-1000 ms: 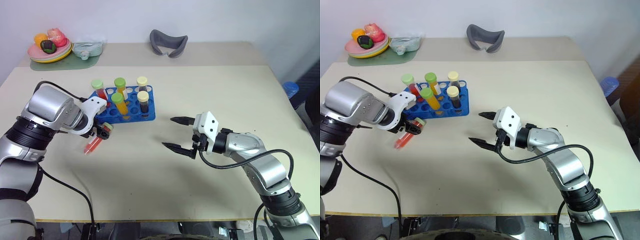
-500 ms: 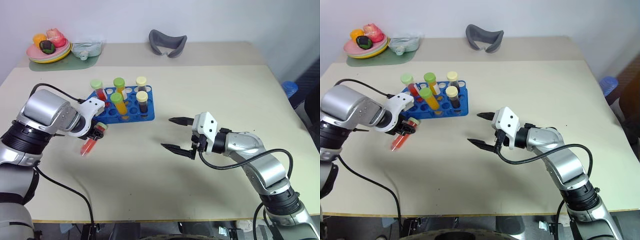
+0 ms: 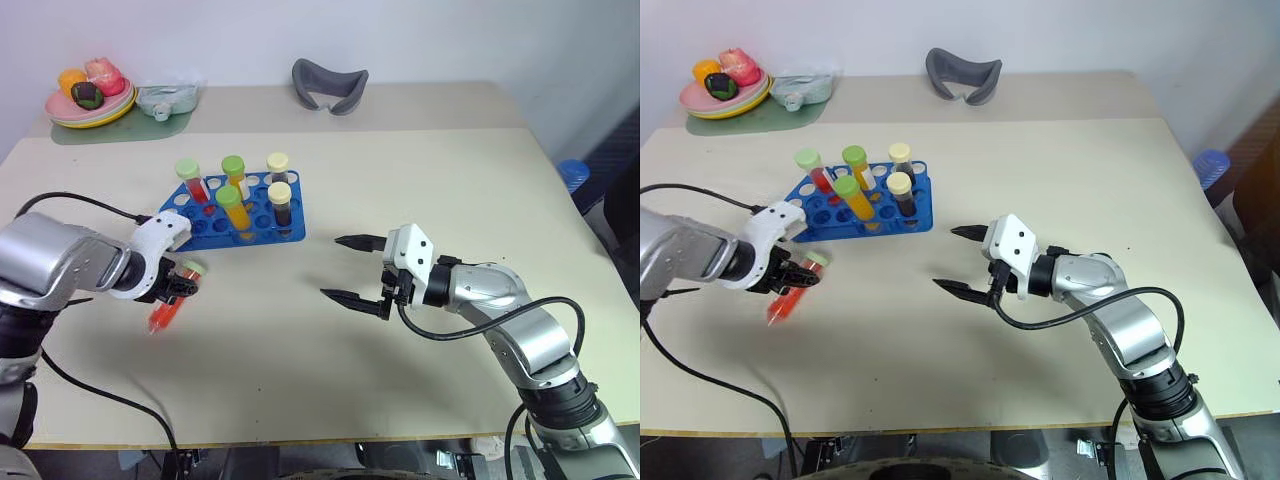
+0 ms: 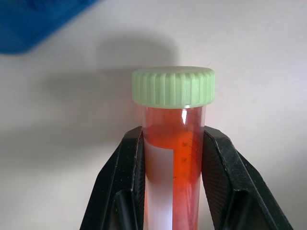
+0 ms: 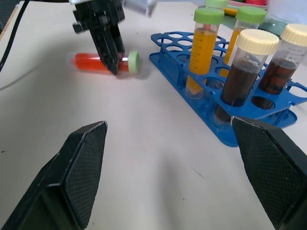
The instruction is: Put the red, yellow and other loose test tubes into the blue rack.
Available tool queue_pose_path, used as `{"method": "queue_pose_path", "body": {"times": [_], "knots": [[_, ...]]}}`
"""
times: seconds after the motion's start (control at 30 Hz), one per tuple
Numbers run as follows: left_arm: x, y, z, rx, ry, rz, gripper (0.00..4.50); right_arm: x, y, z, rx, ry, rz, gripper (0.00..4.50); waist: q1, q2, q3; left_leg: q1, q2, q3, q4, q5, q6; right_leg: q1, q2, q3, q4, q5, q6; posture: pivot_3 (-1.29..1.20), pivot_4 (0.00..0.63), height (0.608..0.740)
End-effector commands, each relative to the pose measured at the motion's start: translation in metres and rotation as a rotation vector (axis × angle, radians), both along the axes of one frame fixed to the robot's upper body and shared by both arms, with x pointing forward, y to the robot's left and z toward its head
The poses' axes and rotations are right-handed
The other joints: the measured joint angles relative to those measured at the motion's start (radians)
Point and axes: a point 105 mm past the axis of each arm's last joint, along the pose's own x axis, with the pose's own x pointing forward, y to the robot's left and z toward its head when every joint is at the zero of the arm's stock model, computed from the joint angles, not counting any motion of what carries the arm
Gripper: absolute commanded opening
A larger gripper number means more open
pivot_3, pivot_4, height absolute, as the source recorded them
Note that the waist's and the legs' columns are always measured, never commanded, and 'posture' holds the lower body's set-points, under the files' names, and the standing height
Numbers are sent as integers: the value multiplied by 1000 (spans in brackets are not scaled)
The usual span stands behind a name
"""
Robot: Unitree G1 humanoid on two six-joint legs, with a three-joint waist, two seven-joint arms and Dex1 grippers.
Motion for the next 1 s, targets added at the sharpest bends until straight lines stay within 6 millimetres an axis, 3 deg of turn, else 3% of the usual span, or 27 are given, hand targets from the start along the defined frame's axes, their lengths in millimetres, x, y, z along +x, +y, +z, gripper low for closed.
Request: {"method": "queue_pose_path", "body": {"times": [0.03, 0.13, 0.27, 0.43, 0.53, 0.77, 1.0], "knots": [[6, -7, 37, -51, -276, -85, 1374, -5, 1, 10, 22, -43, 16, 4253, 0, 0, 0, 0, 0, 0, 0, 0, 0, 0, 0, 0, 0, 0, 0, 0, 150, 740], [-3, -14, 76, -203, -552, -144, 1374, -6, 2, 9, 23, -39, 18, 4253, 3, -1, 1, 0, 0, 1, -1, 0, 0, 0, -1, 0, -1, 0, 0, 0, 150, 740], [-10, -7, 98, -285, -729, -117, 1374, -6, 2, 9, 24, -37, 22, 4253, 5, -1, 1, 0, 0, 1, 0, 0, 0, 0, -1, 0, -1, 0, 0, 0, 150, 740], [16, 21, 116, -158, -1067, 125, 1374, -5, 6, 11, 27, -39, 37, 4253, 16, -1, 0, 1, 0, 1, 0, 0, 0, 1, -1, 0, -1, 0, 0, 0, 150, 740], [27, 27, 124, -135, -1259, 253, 1374, -4, 10, 12, 36, -40, 49, 4253, 22, -2, 0, 1, 0, 1, 1, 0, 0, 1, -1, 0, -1, 0, 0, 0, 150, 740], [41, -8, 97, -166, -1470, 257, 1374, -4, 16, 13, 45, -46, 57, 4253, 27, -3, -1, 0, 0, 1, 1, 0, 0, 1, -1, 0, -3, 0, 0, 0, 150, 740], [36, -29, 59, -252, -1441, 200, 1374, -4, 12, 14, 41, -56, 33, 4253, 20, -3, -1, 0, 0, 1, 0, 0, 0, 1, -1, 0, -1, 0, 0, 0, 150, 740]]}}
